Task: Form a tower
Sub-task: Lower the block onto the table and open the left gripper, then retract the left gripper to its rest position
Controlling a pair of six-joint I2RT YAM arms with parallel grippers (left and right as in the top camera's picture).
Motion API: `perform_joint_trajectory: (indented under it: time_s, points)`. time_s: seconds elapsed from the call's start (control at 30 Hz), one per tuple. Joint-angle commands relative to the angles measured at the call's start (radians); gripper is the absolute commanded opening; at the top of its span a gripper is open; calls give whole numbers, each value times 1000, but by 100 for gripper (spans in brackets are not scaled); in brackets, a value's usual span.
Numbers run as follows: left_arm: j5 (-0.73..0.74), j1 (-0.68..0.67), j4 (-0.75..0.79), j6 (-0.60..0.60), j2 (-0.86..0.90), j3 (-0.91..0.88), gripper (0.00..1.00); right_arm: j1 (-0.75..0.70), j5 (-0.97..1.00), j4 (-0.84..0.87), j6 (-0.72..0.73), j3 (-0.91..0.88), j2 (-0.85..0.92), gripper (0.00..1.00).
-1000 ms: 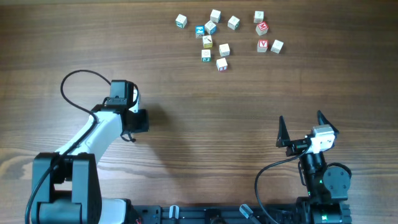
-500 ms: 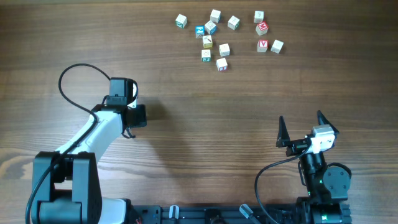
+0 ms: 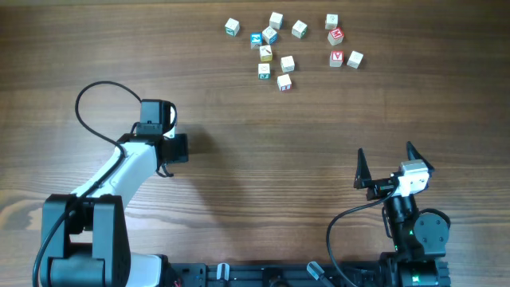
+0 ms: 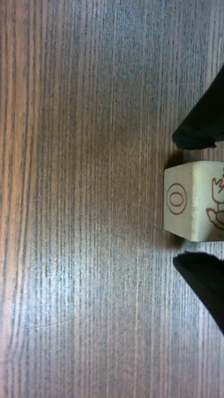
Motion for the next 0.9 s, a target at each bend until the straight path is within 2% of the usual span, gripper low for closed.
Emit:
perform_joint_trajectory:
  time_s: [0.0,0.03,0.07,0.23,0.27,0.3,0.4,0.43,0.47,0.57,0.73,0.87]
  points:
    - [-13,5,3,49,15,14,47,4,0,5,8,-1,-7,100]
    - [-13,5,3,48,15,14,43,4,-1,5,8,-1,-7,100]
    - [-13,5,3,52,15,14,35,4,-1,5,8,-1,-7,100]
    - [-13,5,3,93,15,14,36,4,0,5,8,-1,-7,100]
    - [-13,5,3,93,15,14,59,4,-1,5,8,-1,-7,100]
    - [-13,5,3,93,15,14,70,4,-1,5,8,-1,-7,100]
    - [-13,5,1,92,13,15,86,4,-1,5,7,-1,-7,100]
    - [-13,5,-5,92,5,20,96,4,-1,5,8,-1,-7,100]
    - [-12,5,-25,92,-19,37,100,4,-1,5,8,-1,-7,100]
    - [-13,5,-105,92,-125,120,100,4,-1,5,8,-1,-7,100]
    - [-1,5,-451,51,-436,385,100,4,-1,5,7,-1,-7,100]
    - [74,5,-722,39,-743,441,100,4,-1,5,8,-1,-7,100]
